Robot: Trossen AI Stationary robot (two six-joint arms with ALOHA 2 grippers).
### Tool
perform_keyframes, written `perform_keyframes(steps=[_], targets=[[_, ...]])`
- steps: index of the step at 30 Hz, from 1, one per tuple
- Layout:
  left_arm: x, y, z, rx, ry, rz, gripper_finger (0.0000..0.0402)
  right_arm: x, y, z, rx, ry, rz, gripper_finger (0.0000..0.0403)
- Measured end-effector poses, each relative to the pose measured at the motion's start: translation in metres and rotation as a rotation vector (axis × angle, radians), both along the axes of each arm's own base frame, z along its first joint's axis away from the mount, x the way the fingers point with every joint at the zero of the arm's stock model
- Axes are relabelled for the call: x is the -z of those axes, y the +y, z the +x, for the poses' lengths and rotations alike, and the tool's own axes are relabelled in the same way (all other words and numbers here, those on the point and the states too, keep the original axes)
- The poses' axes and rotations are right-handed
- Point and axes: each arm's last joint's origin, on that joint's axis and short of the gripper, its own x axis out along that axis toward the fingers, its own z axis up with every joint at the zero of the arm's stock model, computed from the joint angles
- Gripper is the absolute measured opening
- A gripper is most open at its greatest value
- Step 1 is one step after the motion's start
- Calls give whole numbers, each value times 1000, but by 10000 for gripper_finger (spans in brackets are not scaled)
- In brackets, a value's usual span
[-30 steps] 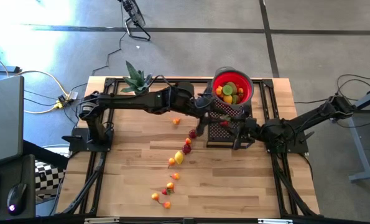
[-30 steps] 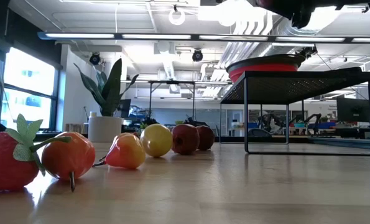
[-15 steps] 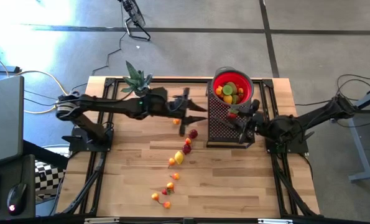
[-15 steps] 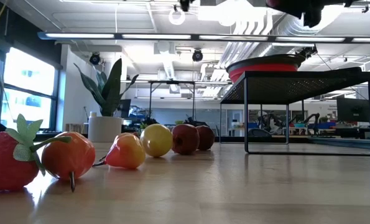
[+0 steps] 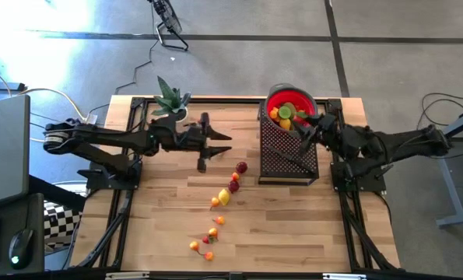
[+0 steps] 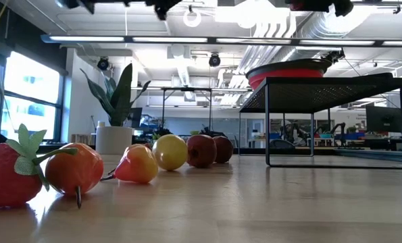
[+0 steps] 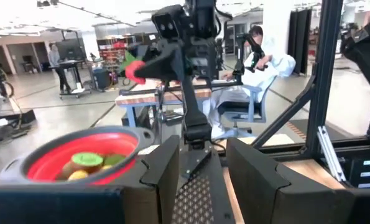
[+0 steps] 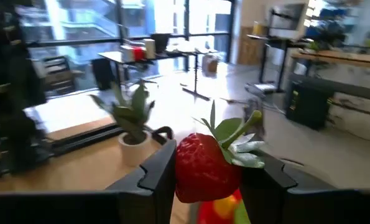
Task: Pick & Place Fruit
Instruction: Put the strawberry into the strainer bowl on the shelf
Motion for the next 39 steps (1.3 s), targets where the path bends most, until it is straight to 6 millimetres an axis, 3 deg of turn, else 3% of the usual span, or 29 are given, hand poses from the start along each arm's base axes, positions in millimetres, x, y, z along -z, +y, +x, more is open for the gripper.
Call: perform_keyframes(steps=[8,17,29,39], targets=[[17,-1,-24,-26,2,-46,129,-1,-24,0,106,13,90,138],[19,-2,-44,-25,-15,-48,129,25,-55,19,237,110,219,138],[20,-2,-46,-24,-10,-74,129,31,-93,33,336,278,405,138],[20,-2,-46,-23,-7,-76,129,35,-105,40,359,371,372,140]])
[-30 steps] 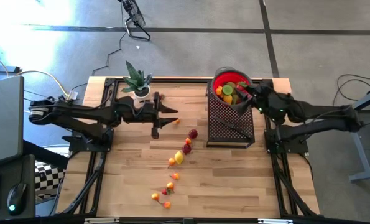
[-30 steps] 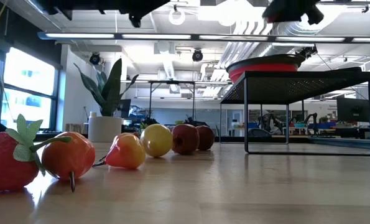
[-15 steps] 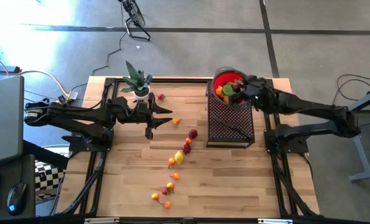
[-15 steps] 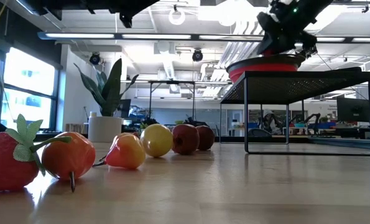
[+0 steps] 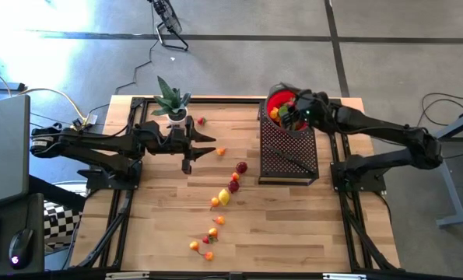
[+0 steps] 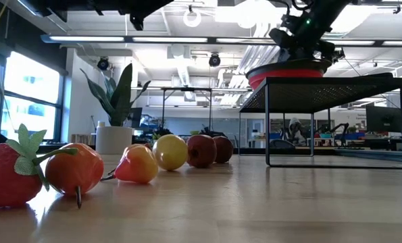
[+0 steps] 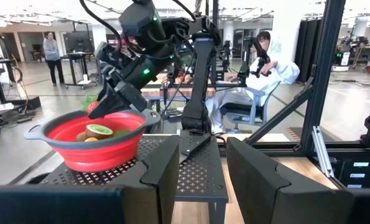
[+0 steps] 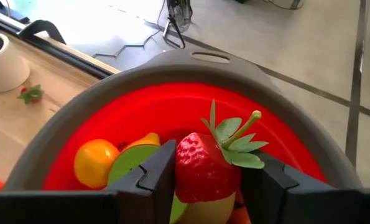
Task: Pick & Place Fruit
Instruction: Put the strawberry into the strainer bowl on the shelf, then put the pear into the strainer bowl on the shelf
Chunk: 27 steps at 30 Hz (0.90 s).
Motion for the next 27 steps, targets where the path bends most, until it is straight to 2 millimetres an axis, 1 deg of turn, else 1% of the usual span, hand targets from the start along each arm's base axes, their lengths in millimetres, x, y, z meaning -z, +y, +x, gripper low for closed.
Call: perform_keyframes(steps=[4,8,16,21,27], targets=[[1,0,0,0,13,-1,129,0,-2,-1,18,6,-9,150],[2,0,0,0,21,-2,129,0,-4,-3,75,32,-51,171],[2,0,0,0,20,-3,129,2,-1,-3,16,38,-1,215],[2,0,0,1,22,-4,129,-7,4,-9,-32,-7,-2,218],[2,0,0,1,24,-5,129,-25,19,-21,-88,-98,-54,207]])
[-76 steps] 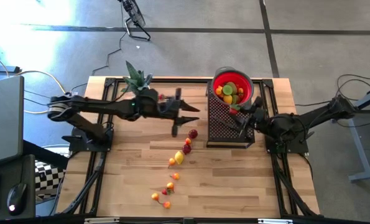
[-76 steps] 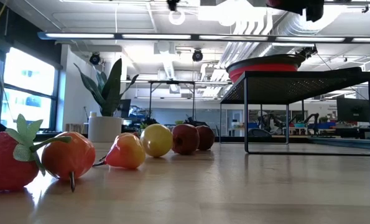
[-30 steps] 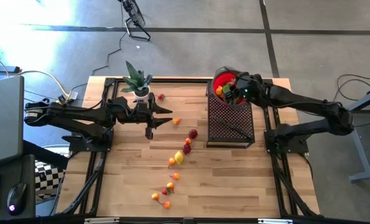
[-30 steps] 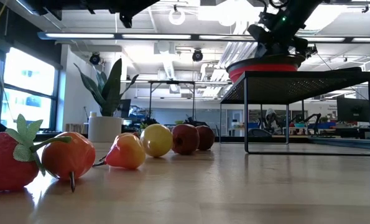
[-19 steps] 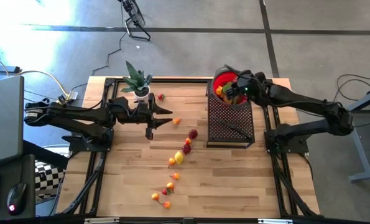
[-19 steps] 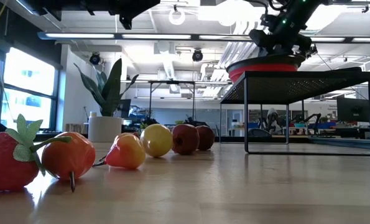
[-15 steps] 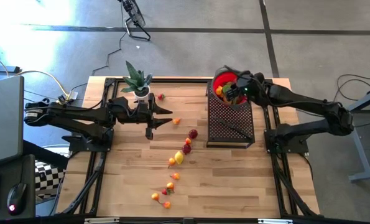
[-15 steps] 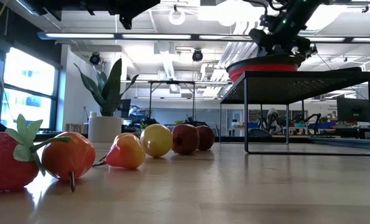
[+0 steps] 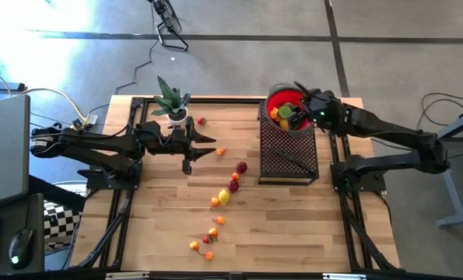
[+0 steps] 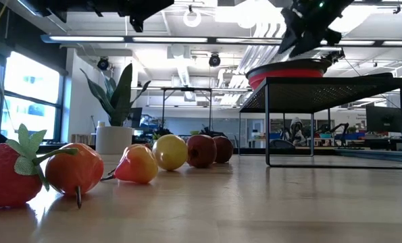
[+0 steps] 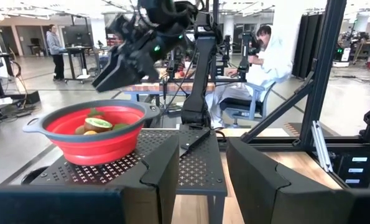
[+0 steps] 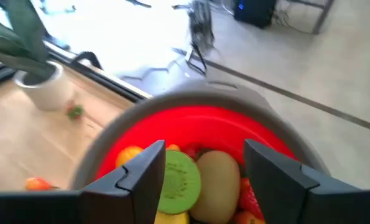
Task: Pick & Place Fruit
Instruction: Put the pear into the strainer bowl on the shelf
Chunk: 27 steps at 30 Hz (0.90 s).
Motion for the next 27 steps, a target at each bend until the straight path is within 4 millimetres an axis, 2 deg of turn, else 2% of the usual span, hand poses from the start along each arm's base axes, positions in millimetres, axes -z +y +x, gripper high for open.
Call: perform_keyframes(steps=[7,12,27], targets=[[2,0,0,0,17,-1,129,-13,22,-10,-95,-72,-28,198],[2,0,0,0,19,-1,129,-16,36,-10,-185,-85,-33,182],[8,0,1,0,80,-3,129,-16,82,-4,-690,-122,128,54]])
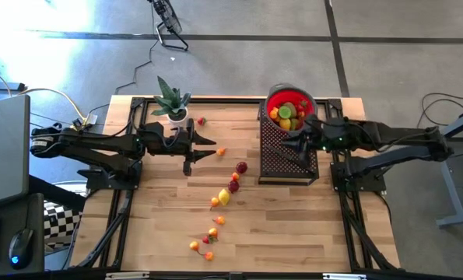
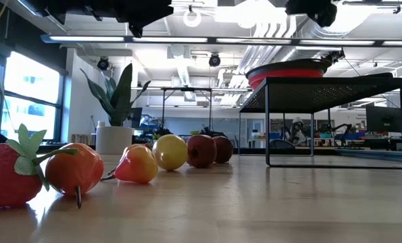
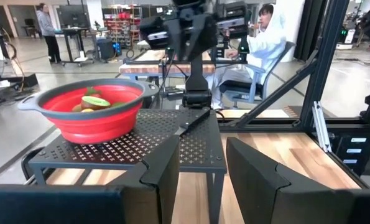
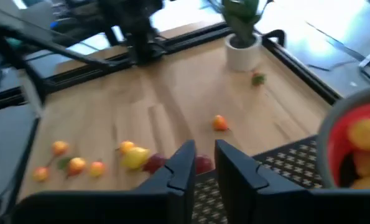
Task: Pick & Place Fruit
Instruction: Put the pear into the strainer bowl on the shelf
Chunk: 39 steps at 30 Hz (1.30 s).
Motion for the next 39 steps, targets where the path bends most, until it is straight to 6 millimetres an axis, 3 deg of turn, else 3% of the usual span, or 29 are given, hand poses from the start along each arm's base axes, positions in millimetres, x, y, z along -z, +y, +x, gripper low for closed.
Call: perform_keyframes(steps=[9,14,27,32,39], targets=[[0,0,0,0,-2,0,129,-16,18,-30,-128,-107,-11,8],[1,0,0,0,10,-1,129,-17,21,-47,-131,-216,-52,3],[2,0,0,0,20,-2,129,63,33,-35,-218,-476,-102,3],[2,0,0,0,21,-2,129,86,35,-33,-279,-542,-102,3],[2,0,0,0,21,-2,129,110,33,-34,-208,-536,-124,4]])
